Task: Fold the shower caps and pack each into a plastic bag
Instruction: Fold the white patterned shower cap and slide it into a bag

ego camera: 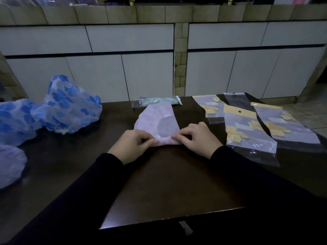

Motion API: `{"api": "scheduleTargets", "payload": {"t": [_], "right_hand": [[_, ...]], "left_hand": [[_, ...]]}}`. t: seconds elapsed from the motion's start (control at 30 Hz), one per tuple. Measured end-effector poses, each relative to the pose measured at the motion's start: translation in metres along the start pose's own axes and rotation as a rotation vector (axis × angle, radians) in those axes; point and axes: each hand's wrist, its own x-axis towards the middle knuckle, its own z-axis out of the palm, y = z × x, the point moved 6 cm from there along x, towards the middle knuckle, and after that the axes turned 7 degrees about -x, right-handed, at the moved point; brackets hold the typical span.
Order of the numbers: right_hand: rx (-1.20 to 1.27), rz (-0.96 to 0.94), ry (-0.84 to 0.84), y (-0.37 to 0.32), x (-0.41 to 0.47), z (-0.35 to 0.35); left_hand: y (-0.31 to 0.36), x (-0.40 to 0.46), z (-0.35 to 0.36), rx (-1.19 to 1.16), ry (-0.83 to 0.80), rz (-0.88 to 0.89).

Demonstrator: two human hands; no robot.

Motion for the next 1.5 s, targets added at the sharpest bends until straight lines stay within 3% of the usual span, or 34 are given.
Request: {"api": "scheduleTargets", "payload": {"t": [0.17,0.43,0.57,0.7,0.8,1.07,1.2,1.33,1.5], "right_hand": [[0.133,0.120,-0.013,0.011,0.014,0.016],[0.005,0.193,-0.146,0.015,0.032,0.024],[-0.169,0.102,0.006,0.011,0.027,0.015],[-0.152,-0.069,0.189,0.001,0.020,0.002],[-0.199,-0.165,0.155,-0.009,0.017,0.005],[-0.110,-0.043,-0.046,0.005,0.023,0.015],[-0.166,-0.068,-0.010,0.006,0.022,0.014],[-0.373,-0.246,0.093,-0.010,0.016,0.009],[-0.337,-0.208,0.103,-0.010,0.020,0.007]], "left_hand": [[-0.007,0.003,-0.005,-0.045,0.074,-0.088],[-0.009,0.011,-0.003,0.042,0.057,-0.080],[-0.007,0.013,-0.004,0.077,0.047,-0.044],[-0.009,0.012,-0.006,0.030,0.067,0.014],[-0.009,0.013,-0.004,0.060,0.065,0.072],[-0.017,0.011,-0.010,0.120,-0.023,0.053],[-0.017,0.011,-0.009,0.132,-0.011,0.067],[-0.016,0.008,-0.011,0.119,0.021,0.110],[-0.020,0.012,-0.017,0.108,0.056,0.077]]}}
